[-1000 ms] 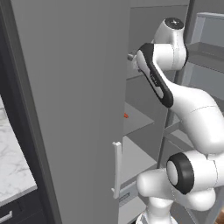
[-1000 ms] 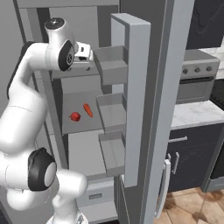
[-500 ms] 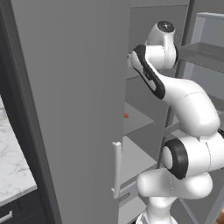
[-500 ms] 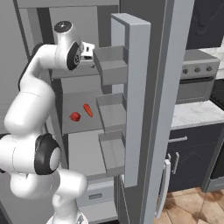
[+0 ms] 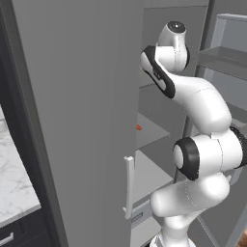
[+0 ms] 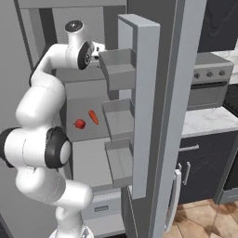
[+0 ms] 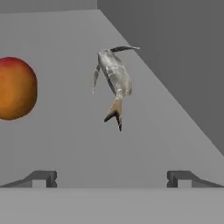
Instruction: Take the fish and mango from the highest rack and move them to the second highest rack where the carrot and bell pepper are located, to maximize freezer space. Close the freezer door after rearranging.
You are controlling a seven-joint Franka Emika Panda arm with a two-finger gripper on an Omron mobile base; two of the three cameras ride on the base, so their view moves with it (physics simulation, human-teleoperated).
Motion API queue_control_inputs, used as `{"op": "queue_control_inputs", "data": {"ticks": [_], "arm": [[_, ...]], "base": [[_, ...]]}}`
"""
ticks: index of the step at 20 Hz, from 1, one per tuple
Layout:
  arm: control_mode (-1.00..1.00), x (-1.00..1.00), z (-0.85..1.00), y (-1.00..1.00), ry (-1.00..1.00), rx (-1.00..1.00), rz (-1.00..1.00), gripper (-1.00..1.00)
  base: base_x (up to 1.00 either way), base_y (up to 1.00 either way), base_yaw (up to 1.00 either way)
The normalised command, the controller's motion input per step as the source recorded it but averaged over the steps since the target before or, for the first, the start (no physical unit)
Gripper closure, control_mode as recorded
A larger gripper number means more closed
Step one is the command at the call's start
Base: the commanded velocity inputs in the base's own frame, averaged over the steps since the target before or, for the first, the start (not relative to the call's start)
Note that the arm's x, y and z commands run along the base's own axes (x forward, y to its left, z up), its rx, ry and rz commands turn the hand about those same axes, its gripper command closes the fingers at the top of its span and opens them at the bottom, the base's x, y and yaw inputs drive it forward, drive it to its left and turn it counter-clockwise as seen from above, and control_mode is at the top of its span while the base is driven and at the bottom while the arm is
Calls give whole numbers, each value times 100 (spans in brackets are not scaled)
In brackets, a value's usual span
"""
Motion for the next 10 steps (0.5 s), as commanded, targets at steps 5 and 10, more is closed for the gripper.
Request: {"op": "queue_control_inputs", "data": {"ticks": [5,10], "arm": [[-100,48,-2,0,5,0,0,-100],[-100,46,-3,-3,1,0,0,-100]], "base": [[0,0,0],[0,0,0]]}}
